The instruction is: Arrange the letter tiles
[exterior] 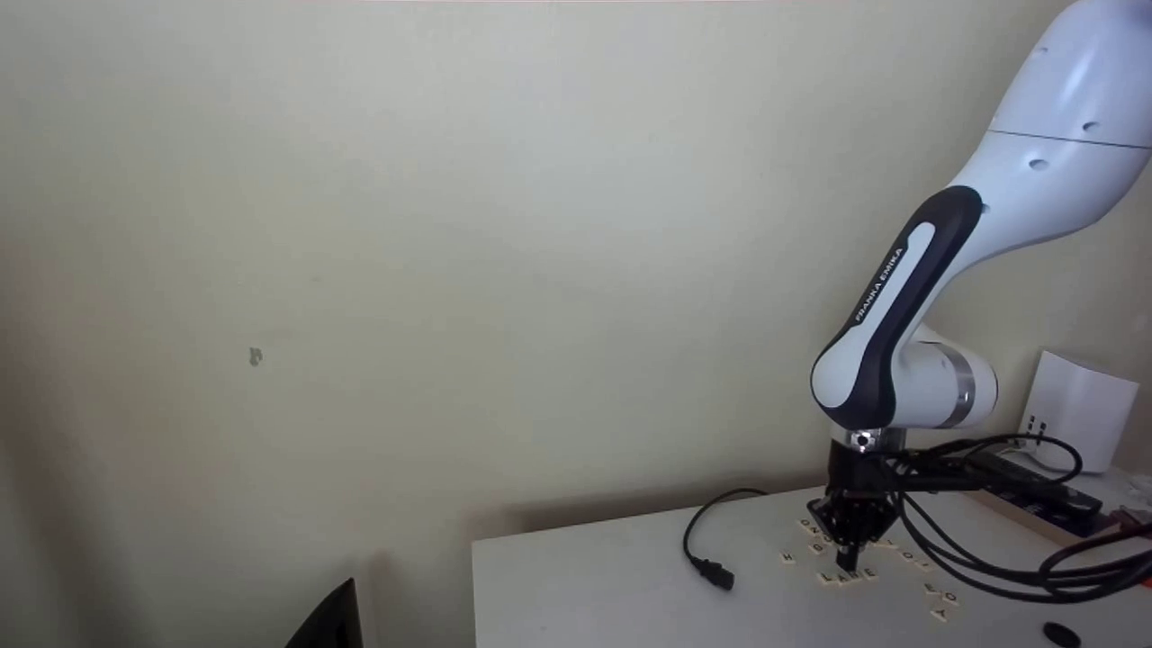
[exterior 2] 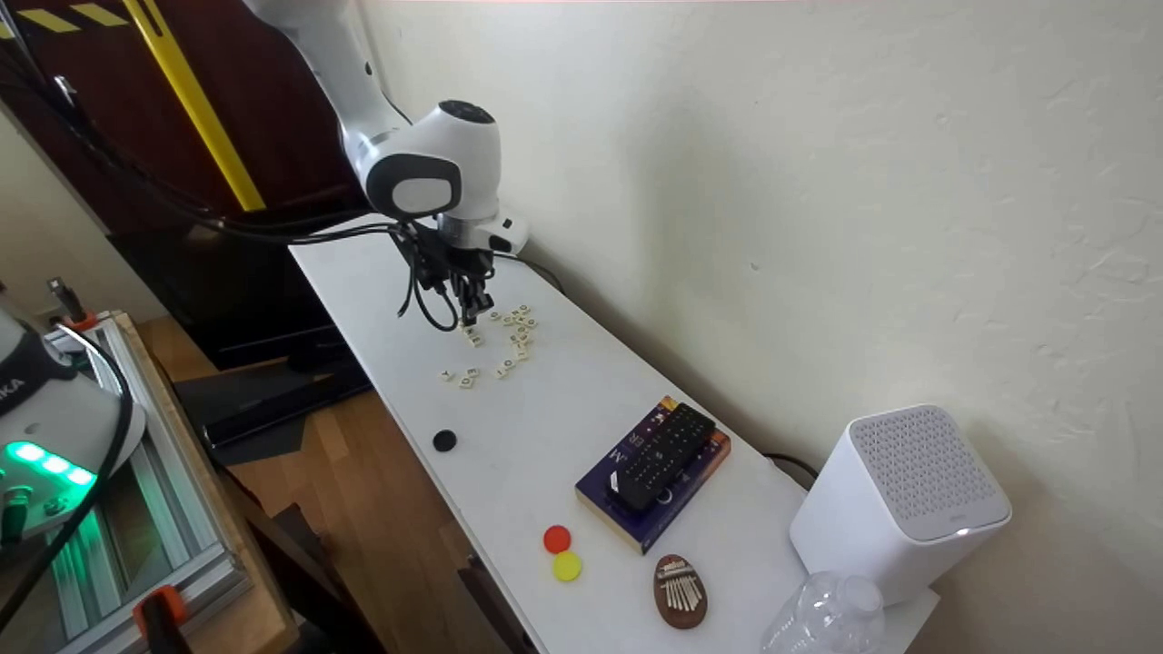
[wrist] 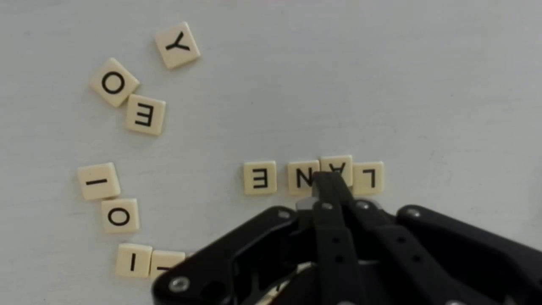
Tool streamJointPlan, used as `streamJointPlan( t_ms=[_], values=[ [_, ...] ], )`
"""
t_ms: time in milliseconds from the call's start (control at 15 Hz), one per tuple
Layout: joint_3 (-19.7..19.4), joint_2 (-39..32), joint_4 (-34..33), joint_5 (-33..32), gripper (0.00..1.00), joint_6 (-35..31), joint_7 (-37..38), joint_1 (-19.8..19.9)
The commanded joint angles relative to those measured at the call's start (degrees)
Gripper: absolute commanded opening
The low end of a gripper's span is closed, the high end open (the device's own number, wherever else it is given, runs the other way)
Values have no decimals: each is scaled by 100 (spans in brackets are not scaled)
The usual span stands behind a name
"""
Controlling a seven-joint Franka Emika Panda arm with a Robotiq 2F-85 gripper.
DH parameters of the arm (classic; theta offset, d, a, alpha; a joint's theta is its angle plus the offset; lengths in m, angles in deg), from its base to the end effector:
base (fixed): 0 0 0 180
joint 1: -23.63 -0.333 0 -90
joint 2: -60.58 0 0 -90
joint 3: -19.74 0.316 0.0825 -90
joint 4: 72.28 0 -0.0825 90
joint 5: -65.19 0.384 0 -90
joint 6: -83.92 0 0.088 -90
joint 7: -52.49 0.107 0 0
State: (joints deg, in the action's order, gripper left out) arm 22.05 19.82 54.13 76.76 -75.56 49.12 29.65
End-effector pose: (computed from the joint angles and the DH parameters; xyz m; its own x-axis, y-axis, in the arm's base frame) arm 0.5051 -0.0391 0.0444 0.9702 -0.1991 -0.1382 -0.2112 -0.9743 -0.0786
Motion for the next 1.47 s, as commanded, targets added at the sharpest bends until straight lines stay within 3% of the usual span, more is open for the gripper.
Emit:
streamJointPlan(
  t_ms=[0, 1400],
  values=[
    [-86, 102, 4, -248, 0, 356, 33, -6],
    [73, -256, -310, -77, 0, 144, -13, 201]
  ],
)
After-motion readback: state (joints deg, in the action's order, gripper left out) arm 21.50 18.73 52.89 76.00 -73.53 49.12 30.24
